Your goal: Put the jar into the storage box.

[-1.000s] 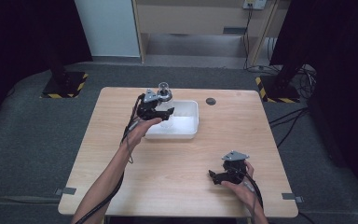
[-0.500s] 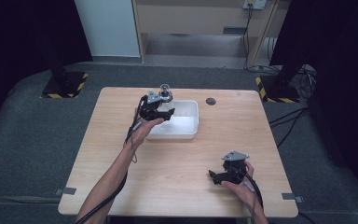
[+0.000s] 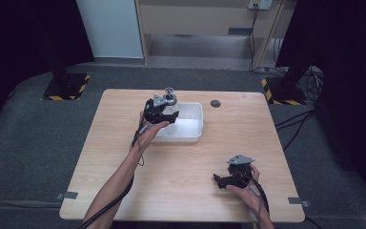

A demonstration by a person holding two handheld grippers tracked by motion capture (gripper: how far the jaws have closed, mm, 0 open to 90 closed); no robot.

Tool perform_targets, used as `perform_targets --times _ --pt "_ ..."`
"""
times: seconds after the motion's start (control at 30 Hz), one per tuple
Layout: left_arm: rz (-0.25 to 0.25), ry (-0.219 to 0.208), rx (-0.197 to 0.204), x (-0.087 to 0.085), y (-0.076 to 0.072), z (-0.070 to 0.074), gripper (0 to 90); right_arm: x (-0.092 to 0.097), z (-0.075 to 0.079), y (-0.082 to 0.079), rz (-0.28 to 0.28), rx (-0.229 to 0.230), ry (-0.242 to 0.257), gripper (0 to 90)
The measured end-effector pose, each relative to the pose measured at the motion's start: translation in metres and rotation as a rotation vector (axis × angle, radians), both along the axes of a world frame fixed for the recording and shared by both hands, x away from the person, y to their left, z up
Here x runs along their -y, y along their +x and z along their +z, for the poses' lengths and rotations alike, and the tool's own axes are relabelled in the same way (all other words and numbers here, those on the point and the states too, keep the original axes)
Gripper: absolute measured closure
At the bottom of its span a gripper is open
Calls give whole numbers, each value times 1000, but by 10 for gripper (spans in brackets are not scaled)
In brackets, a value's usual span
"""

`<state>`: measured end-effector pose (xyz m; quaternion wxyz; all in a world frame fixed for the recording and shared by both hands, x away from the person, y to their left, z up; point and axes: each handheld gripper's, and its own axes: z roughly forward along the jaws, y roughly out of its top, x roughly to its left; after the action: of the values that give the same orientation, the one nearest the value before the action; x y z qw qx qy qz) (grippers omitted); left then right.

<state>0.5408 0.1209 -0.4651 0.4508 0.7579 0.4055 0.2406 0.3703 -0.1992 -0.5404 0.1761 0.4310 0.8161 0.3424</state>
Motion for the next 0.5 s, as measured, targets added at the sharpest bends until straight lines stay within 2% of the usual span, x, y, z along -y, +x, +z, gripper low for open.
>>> perform_targets --times 0.5 --pt "9 3 3 2 2 -7 304 0 0 0 0 0 0 3"
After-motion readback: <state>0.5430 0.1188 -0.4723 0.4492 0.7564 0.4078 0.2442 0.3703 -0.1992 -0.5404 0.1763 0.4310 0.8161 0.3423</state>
